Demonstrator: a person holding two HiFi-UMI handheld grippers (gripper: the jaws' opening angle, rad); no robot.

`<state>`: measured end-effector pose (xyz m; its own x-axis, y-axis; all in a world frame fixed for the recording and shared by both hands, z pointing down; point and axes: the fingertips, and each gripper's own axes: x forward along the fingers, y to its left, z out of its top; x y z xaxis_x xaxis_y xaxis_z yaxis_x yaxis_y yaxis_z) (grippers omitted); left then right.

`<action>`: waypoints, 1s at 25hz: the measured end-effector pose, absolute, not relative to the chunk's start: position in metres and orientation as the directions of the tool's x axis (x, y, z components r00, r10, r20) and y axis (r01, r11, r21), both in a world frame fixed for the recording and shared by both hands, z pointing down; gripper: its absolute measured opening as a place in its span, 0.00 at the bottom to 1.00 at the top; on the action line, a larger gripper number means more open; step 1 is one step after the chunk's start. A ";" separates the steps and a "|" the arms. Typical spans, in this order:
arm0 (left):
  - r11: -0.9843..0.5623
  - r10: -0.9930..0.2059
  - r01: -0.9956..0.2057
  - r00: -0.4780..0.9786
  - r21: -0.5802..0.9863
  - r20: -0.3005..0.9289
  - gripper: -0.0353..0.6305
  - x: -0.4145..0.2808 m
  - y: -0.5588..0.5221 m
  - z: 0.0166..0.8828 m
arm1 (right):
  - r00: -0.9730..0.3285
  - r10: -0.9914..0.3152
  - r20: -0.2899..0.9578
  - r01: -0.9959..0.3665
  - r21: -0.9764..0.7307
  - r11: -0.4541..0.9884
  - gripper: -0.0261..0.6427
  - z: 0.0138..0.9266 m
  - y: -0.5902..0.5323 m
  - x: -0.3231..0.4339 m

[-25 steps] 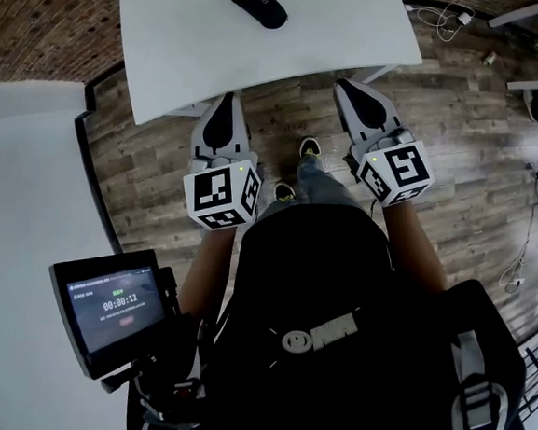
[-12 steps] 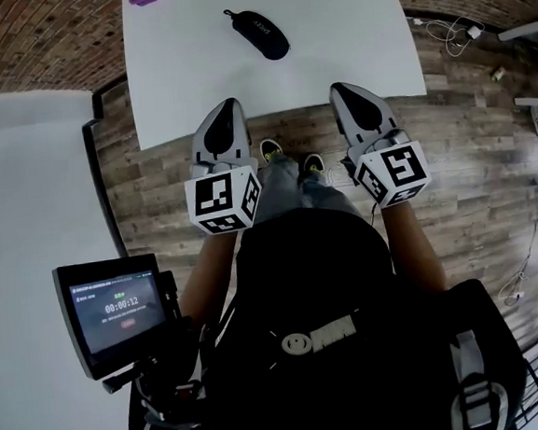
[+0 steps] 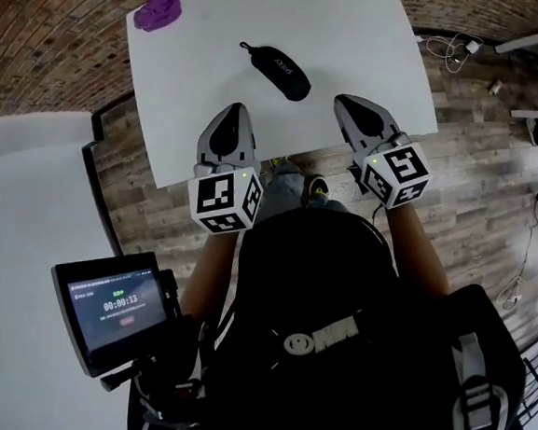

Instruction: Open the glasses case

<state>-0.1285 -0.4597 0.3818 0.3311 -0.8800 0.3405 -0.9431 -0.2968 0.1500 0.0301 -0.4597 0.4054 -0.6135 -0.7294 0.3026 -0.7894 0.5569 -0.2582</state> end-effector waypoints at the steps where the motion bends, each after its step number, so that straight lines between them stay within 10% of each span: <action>1: -0.306 -0.876 -0.940 0.341 0.154 0.340 0.05 -0.132 -0.469 0.382 | -0.617 -0.720 0.318 -0.787 -0.250 0.564 0.05 0.407 -0.468 0.025; 11: -0.433 -0.722 -0.829 0.554 0.354 0.414 0.07 -0.135 -0.526 0.431 | -0.602 -0.683 0.415 -0.790 -0.185 0.584 0.05 0.430 -0.521 -0.012; 18: -0.355 -0.559 -0.731 0.666 0.582 0.495 0.59 -0.104 -0.541 0.490 | -0.568 -0.678 0.467 -0.806 -0.150 0.572 0.05 0.443 -0.535 -0.007; 25: -0.136 -0.456 -0.730 0.646 0.670 0.612 0.66 -0.087 -0.566 0.560 | -0.550 -0.660 0.511 -0.809 -0.131 0.573 0.05 0.451 -0.579 0.011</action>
<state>-0.0865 -0.5656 0.5602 0.6462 -0.4563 0.6117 -0.7301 -0.1361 0.6697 0.0108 -0.5794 0.4507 -0.5502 -0.6602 0.5113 -0.8091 0.5728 -0.1312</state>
